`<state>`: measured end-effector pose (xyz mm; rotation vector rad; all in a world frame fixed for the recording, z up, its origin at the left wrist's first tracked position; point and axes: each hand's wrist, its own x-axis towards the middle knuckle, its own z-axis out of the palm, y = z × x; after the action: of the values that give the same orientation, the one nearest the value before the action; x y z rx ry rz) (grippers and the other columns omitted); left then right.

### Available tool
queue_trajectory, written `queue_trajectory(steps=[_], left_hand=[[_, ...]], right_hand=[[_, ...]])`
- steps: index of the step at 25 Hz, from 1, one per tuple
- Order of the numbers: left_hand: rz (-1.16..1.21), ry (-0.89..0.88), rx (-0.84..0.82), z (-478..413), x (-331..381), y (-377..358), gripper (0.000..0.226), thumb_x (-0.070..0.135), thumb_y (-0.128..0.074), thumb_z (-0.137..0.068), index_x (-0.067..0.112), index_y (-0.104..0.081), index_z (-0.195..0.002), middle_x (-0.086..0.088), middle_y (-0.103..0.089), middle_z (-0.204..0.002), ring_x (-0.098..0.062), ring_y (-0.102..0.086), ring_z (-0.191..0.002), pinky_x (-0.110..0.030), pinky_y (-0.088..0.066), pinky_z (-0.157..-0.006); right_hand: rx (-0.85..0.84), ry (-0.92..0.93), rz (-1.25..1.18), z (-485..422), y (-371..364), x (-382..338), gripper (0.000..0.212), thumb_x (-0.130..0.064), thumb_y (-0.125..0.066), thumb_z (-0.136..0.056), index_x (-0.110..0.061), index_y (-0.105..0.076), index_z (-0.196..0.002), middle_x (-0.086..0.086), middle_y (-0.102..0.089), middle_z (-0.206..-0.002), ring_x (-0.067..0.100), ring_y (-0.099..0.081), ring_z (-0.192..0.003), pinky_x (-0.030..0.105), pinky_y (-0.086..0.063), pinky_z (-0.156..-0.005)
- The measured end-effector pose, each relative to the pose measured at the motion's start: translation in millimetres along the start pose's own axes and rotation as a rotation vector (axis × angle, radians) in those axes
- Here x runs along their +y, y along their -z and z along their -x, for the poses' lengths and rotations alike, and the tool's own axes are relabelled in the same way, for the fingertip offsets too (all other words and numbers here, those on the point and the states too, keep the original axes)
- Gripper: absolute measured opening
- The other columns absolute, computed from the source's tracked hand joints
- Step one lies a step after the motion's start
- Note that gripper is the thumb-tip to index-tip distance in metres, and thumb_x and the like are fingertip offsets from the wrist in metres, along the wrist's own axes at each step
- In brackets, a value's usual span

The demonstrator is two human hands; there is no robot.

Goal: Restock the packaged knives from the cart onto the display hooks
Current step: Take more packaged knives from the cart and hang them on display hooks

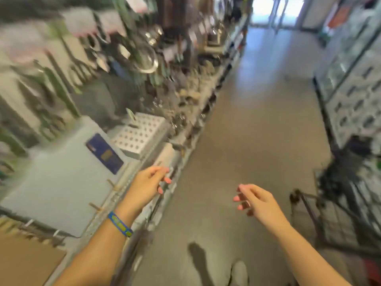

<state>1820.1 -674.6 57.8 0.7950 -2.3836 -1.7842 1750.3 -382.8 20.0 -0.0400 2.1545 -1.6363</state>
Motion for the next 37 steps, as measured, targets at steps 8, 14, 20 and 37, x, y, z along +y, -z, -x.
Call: queue_trajectory(steps=[8, 14, 20, 37], left_hand=[[-0.069, 0.365, -0.314, -19, -78, -204, 0.025, 0.022, -0.047, -0.103, 0.008, -0.068, -0.109, -0.003, -0.070, -0.082, -0.007, -0.052, -0.046, -0.016, -0.027, -0.042], [-0.167, 0.271, -0.458, -85, -14, -331, 0.026, 0.027, -0.048, -0.103, 0.012, -0.069, -0.107, -0.003, -0.073, -0.087, -0.011, -0.056, -0.056, -0.024, -0.031, -0.053], [-0.254, 0.253, -0.670, -146, 27, -433, 0.027, 0.030, -0.048, -0.103, 0.017, -0.070, -0.106, -0.003, -0.075, -0.092, -0.013, -0.059, -0.062, -0.027, -0.038, -0.058], [-0.612, 0.016, -1.326, -323, 131, -749, 0.028, 0.039, -0.050, -0.092, 0.021, -0.072, -0.097, 0.001, -0.076, -0.087, -0.007, -0.064, -0.058, -0.025, -0.039, -0.052]], right_hand=[[0.314, -0.364, -0.135, 34, 150, 165, 0.025, -0.030, -0.054, -0.106, -0.015, -0.074, -0.100, -0.001, -0.079, -0.084, 0.011, -0.068, -0.064, 0.022, -0.044, -0.054], [0.406, -0.378, -0.234, -3, 243, 187, 0.024, -0.027, -0.054, -0.106, -0.016, -0.073, -0.099, -0.002, -0.078, -0.082, 0.007, -0.066, -0.061, 0.015, -0.044, -0.049], [0.574, -0.478, -0.331, -42, 307, 199, 0.021, -0.032, -0.055, -0.105, -0.023, -0.073, -0.099, -0.005, -0.078, -0.084, 0.009, -0.070, -0.065, 0.021, -0.046, -0.054], [1.331, -1.198, -0.140, -82, 417, 229, 0.045, -0.042, -0.057, -0.101, -0.014, -0.058, -0.136, 0.010, -0.065, -0.129, 0.030, -0.059, -0.117, 0.037, -0.045, -0.090]])
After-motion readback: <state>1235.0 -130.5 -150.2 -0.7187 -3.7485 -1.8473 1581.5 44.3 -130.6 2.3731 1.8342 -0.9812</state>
